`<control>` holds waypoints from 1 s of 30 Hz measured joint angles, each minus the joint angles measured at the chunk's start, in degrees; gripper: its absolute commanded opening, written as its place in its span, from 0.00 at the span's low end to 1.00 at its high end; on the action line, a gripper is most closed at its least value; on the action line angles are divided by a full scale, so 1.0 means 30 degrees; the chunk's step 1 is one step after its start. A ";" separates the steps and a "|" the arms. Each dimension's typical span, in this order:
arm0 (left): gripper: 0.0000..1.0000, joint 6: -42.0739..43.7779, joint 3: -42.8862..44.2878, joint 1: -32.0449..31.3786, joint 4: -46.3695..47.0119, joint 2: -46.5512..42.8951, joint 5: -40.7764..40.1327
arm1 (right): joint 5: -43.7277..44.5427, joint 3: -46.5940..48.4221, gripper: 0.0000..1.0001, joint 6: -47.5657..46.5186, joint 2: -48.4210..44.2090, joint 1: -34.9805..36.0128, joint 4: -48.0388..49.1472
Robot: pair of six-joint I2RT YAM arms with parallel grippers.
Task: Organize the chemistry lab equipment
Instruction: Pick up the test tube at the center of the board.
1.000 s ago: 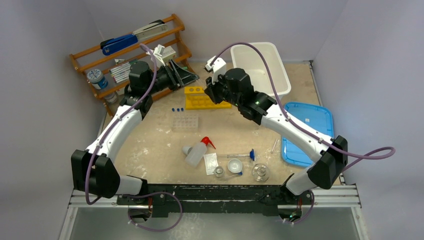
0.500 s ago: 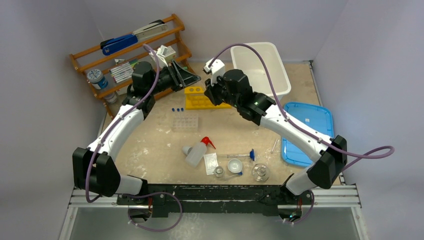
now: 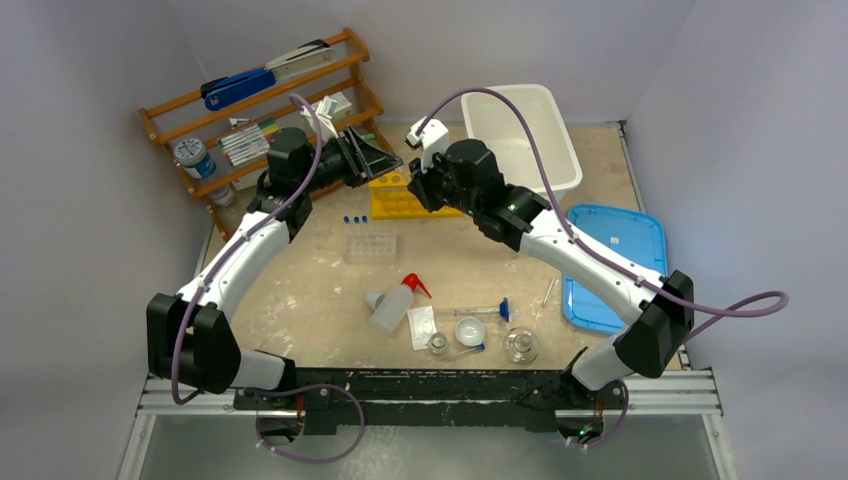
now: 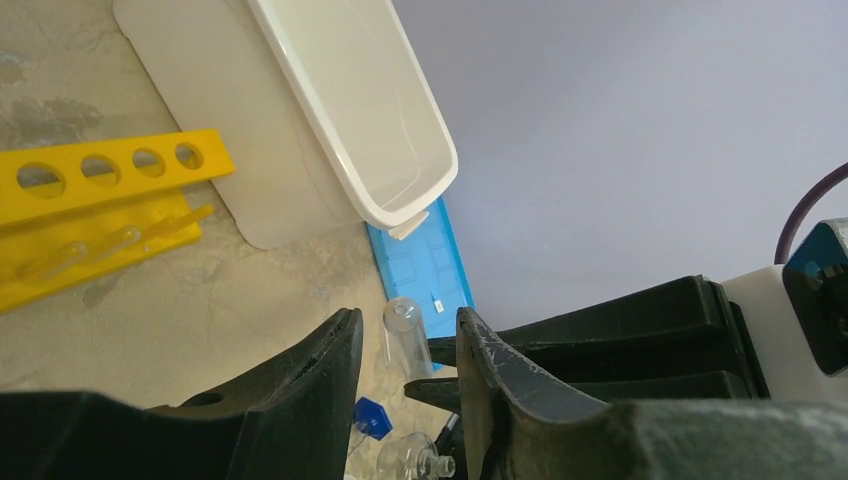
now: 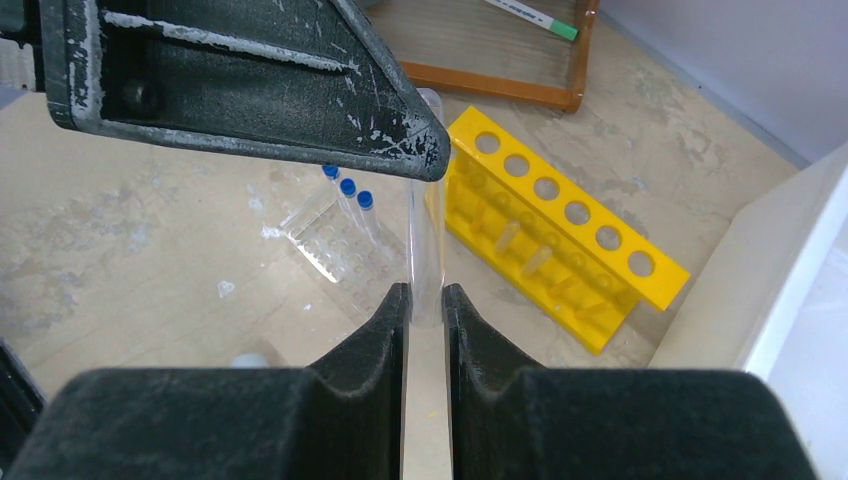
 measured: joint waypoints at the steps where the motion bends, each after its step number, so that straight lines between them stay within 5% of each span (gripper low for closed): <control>1: 0.37 -0.0015 -0.0051 0.0000 0.0131 0.0000 -0.0015 | 0.0000 0.0000 0.05 0.0000 0.0000 0.0000 0.0000; 15: 0.32 -0.0670 -0.0452 -0.0029 0.1144 0.0000 -0.0313 | -0.0306 0.0000 0.05 -0.0153 0.0000 0.0000 0.0000; 27: 0.16 -0.0678 -0.0729 -0.0160 0.1224 0.0000 -0.0605 | -0.0576 -0.0015 0.06 -0.0233 0.0000 0.0015 -0.0131; 30: 0.15 -0.0670 -0.0838 -0.0182 0.1217 -0.0051 -0.0627 | -0.0648 -0.0015 0.19 -0.0233 0.0015 0.0015 -0.0291</control>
